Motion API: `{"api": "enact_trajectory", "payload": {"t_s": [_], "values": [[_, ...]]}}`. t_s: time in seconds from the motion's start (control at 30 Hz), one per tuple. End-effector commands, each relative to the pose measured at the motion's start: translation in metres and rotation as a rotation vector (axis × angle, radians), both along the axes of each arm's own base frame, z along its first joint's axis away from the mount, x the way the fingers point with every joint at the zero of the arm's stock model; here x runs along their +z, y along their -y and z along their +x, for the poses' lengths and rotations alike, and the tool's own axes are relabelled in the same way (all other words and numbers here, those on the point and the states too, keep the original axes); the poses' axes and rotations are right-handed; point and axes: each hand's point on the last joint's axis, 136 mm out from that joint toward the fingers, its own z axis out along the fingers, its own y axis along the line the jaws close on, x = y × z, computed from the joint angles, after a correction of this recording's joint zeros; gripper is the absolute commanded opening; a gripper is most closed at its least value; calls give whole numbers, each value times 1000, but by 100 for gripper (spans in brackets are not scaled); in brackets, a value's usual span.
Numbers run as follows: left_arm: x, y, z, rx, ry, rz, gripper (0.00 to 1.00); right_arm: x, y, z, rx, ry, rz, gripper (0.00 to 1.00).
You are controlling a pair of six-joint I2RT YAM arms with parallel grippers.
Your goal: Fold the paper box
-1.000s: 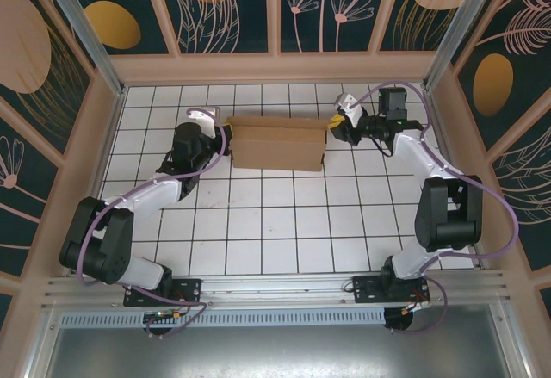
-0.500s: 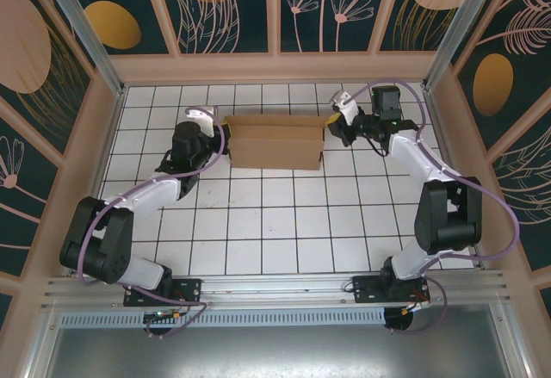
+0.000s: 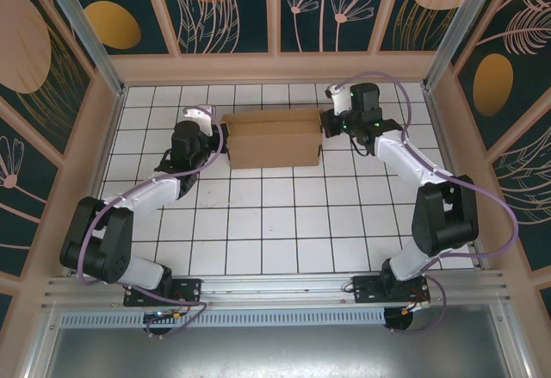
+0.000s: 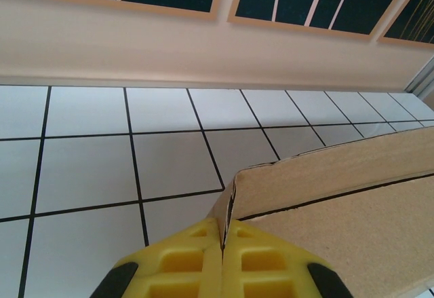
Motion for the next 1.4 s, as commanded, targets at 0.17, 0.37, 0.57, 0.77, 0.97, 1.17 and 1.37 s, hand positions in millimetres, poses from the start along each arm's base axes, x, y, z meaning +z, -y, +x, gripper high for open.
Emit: {"api": "enact_trajectory", "payload": {"t_s": [0.17, 0.37, 0.57, 0.77, 0.97, 1.17, 1.37], "values": [[-49, 19, -26, -103, -195, 4, 0, -19, -30, -29, -133, -170, 179, 0], [-50, 19, -27, -102, -200, -2, 0, -21, -38, -36, -178, -192, 229, 0], [-51, 19, -28, -101, -205, -5, 0, -33, -34, -36, -251, -218, 234, 0], [-52, 18, -28, -99, -206, -7, 0, -39, -33, -42, -292, -228, 248, 0], [-50, 18, -29, -99, -206, -10, 0, -47, -30, -52, -273, -192, 200, 0], [-49, 18, -30, -95, -207, -11, 0, -63, -22, -62, -273, -175, 158, 0], [-45, 20, -30, -102, -212, -23, 0, -77, -19, -69, -280, -179, 141, 0]]}}
